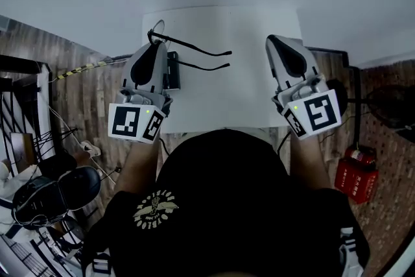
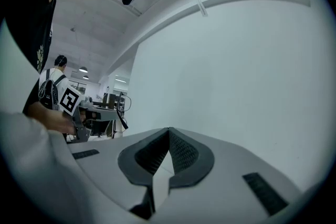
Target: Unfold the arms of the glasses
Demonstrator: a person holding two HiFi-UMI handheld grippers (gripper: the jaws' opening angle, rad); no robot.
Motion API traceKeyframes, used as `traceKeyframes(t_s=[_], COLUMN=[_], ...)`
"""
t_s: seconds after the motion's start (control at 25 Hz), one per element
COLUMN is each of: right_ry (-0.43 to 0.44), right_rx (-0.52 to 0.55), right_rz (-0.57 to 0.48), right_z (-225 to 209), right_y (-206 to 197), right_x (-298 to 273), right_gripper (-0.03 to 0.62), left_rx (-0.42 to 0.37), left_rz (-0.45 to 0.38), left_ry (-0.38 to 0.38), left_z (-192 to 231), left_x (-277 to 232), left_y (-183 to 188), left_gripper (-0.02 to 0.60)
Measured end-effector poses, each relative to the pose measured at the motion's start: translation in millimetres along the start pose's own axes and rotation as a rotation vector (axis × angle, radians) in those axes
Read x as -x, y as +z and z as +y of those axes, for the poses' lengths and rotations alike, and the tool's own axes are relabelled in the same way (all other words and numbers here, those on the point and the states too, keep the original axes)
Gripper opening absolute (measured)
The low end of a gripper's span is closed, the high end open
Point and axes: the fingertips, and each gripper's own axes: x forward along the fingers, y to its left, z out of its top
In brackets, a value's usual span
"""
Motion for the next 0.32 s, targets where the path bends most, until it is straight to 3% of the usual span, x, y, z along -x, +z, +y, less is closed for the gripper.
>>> traceKeyframes(t_s=[0.32], right_ry=[0.006], right_rx=[0.039], right_rz=[-0.036], right_z=[66.6], right_y=[27.8], right_x=[-25.3], right_gripper=[0.000], left_rx=[-0.008], left_rz=[-0.017], left_ry=[-0.024], left_z=[34.2], left_x=[31.4], left_y=[0.7], left_gripper=[0.020])
